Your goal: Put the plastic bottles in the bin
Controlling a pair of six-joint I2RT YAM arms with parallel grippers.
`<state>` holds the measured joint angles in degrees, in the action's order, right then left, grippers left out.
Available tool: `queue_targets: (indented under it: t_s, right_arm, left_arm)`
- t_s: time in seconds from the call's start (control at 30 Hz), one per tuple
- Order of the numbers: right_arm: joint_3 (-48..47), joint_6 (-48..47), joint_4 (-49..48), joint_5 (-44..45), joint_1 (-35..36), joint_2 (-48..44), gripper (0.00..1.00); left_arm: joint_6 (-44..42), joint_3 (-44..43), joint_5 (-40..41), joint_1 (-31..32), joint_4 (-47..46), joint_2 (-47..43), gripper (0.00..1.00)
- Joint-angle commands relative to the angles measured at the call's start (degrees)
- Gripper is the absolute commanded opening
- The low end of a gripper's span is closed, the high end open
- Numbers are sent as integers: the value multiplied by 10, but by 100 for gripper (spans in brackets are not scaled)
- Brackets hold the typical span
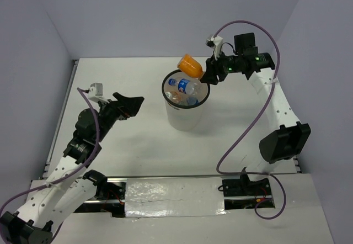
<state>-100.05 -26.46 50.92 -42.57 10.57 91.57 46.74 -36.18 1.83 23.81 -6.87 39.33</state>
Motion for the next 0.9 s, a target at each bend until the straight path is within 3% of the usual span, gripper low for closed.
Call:
queue_targets:
  t_s: [0.0,0.3,0.43,0.57,0.7,0.77,0.8,0.87]
  right_arm:
    - [-59,-34,49,48,18,18,22]
    - [-110,-27,99,91,39,63,30]
    - [-121,-22,117,98,39,74,39]
    - [-111,-17,114,107,39,67,64]
    - [-109,-16,116,111,39,63,75]
    - [-111,-15,117,111,39,59,88]
    - [-112,-14,117,112,39,57,99]
    - [-120,-11,117,112,40,52,100]
  left_arm:
    - [9,5,-1,-2,-17,-20,99]
    - [5,12,0,-1,-15,-36,99]
    - [4,11,0,-2,-13,-39,99]
    - [4,14,0,-1,-13,-44,99]
    - [5,16,0,-1,-13,-49,99]
    - [6,16,1,-1,-13,-50,99]
    - [5,16,1,-1,-11,-52,99]
    - [5,14,3,-2,-9,-54,99]
